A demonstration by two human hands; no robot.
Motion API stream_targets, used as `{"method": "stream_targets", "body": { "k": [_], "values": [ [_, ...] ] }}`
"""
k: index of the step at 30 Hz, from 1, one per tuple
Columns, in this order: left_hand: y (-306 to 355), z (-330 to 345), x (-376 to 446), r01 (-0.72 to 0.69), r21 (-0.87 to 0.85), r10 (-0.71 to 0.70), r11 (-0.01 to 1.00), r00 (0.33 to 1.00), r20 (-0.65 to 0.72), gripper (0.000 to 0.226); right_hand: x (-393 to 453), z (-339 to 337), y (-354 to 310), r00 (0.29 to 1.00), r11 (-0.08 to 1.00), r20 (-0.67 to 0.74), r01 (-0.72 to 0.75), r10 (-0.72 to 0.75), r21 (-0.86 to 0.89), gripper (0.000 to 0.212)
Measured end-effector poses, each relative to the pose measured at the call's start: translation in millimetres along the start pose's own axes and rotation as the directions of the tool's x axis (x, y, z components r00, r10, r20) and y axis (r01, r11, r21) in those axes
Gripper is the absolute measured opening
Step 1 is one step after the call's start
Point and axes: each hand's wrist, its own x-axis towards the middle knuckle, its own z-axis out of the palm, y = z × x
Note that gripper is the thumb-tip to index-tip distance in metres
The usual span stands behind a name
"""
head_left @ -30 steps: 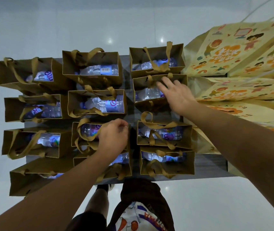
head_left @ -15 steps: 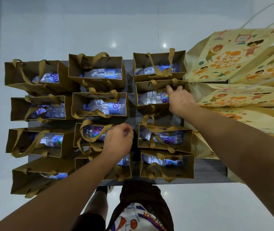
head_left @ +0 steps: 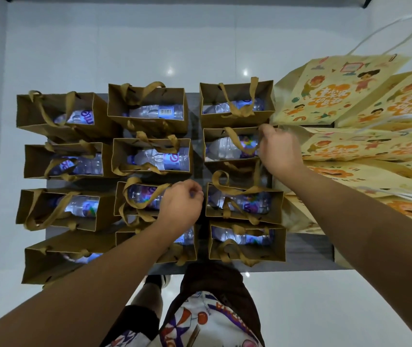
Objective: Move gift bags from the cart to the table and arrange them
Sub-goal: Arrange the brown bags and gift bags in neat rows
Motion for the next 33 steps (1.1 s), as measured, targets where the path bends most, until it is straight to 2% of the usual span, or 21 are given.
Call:
{"method": "stream_targets", "body": {
  "k": [3, 5, 7, 9, 11, 14, 17, 21, 23, 25, 29, 31, 33],
  "values": [
    [7, -9, -5, -0.018, -0.011, 0.018, 1.0, 1.0, -0.006, 0.015, -3, -10, -7, 0.991, 0.98, -0.104, -0.059, 0.08, 0.189, 0.024],
    [9, -14, -8, -0.027, -0.036, 0.027, 0.999, 1.0, -0.008, 0.016, -5, -11, -13, 0.991, 0.968, -0.066, -0.1, 0.118, 0.231, 0.02],
    [7, -18, -9, -0.034, -0.036, 0.033, 0.999, 0.999, -0.009, 0.016, -7, -8, -17, 0.993, 0.987, 0.06, -0.107, 0.1, 0.119, 0.019],
    [3, -19, -9, -0.021, -0.017, 0.021, 1.0, 1.0, -0.018, 0.015, -14, -2, -16, 0.984, 0.995, 0.174, -0.023, 0.04, -0.096, 0.033],
    [-1, -18, -8, 0.005, 0.004, -0.005, 1.0, 1.0, -0.031, 0.015, -20, 5, -11, 0.973, 0.951, 0.216, 0.145, -0.086, -0.275, 0.054],
    [-7, -16, -7, 0.028, 0.016, -0.027, 0.999, 0.999, -0.024, 0.014, -17, 19, 1, 0.915, 0.833, 0.295, 0.38, -0.275, -0.401, 0.073],
    [-12, -13, -6, 0.044, 0.005, -0.044, 0.999, 0.999, -0.026, 0.015, -6, 29, 8, 0.876, 0.761, 0.331, 0.474, -0.352, -0.444, 0.066],
    [-17, -12, -4, 0.061, 0.006, -0.061, 0.998, 0.997, -0.046, 0.015, 2, 32, 8, 0.892, 0.776, 0.311, 0.443, -0.329, -0.448, 0.044],
    [-16, -14, -3, 0.073, 0.01, -0.072, 0.997, 0.997, -0.033, 0.015, -1, 33, 10, 0.904, 0.809, 0.275, 0.419, -0.327, -0.413, 0.033],
    [-12, -17, -2, 0.09, 0.008, -0.09, 0.996, 0.996, -0.016, 0.014, -8, 33, 9, 0.927, 0.864, 0.197, 0.369, -0.318, -0.342, 0.032],
    [4, -19, 0, 0.05, 0.029, -0.05, 0.998, 0.999, -0.004, 0.013, -20, 13, -13, 0.956, 0.956, -0.028, 0.292, -0.291, 0.025, 0.018],
    [16, -24, -2, 0.015, 0.027, -0.015, 1.0, 1.0, 0.005, 0.013, -17, -13, -28, 0.976, 0.932, 0.008, 0.205, -0.217, 0.299, 0.02],
    [27, -30, -6, -0.023, 0.003, 0.023, 1.0, 0.999, 0.023, 0.013, -9, -38, -35, 0.981, 0.903, 0.147, 0.056, -0.129, 0.425, 0.029]
  ]
}}
